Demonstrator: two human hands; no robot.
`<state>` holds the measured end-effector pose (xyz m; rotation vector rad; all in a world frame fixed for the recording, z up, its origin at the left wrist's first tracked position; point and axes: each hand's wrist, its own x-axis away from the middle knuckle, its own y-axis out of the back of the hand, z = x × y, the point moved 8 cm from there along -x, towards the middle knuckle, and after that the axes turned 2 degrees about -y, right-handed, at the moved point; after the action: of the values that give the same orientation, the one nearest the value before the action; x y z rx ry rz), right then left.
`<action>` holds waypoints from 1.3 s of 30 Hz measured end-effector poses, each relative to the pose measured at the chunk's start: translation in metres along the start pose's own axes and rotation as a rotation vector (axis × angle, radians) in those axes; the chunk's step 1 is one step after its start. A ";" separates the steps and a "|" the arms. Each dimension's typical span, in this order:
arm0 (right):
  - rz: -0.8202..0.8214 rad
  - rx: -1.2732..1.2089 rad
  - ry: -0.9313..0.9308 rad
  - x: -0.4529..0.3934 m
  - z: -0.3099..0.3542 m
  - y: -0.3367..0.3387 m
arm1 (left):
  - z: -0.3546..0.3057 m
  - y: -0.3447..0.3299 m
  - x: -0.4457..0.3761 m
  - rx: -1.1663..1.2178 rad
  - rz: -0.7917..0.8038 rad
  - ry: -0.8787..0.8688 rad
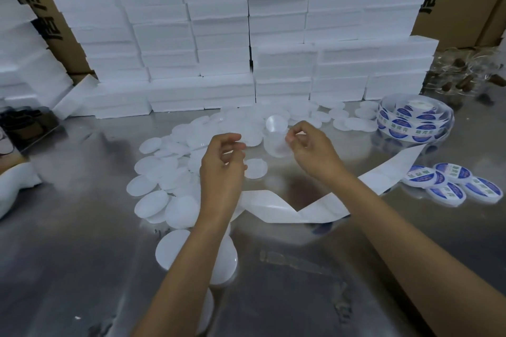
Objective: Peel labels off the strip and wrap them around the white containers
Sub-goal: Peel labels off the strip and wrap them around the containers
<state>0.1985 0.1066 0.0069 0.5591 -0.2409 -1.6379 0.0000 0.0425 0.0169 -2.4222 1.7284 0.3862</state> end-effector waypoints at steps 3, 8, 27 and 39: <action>0.200 -0.307 -0.033 0.022 0.022 0.004 | -0.007 -0.008 0.002 0.016 0.092 -0.016; 0.395 -0.522 -0.010 0.054 0.049 0.002 | -0.020 -0.035 0.020 0.136 0.330 -0.026; 0.463 -0.048 -0.080 0.075 -0.017 0.029 | -0.028 -0.028 0.020 -0.069 0.237 -0.166; 0.319 -0.360 -0.008 0.089 0.005 0.028 | -0.014 -0.046 0.028 -0.196 0.338 -0.114</action>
<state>0.2155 0.0151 0.0045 0.2256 -0.0336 -1.3320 0.0534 0.0284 0.0208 -2.1713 2.1376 0.7504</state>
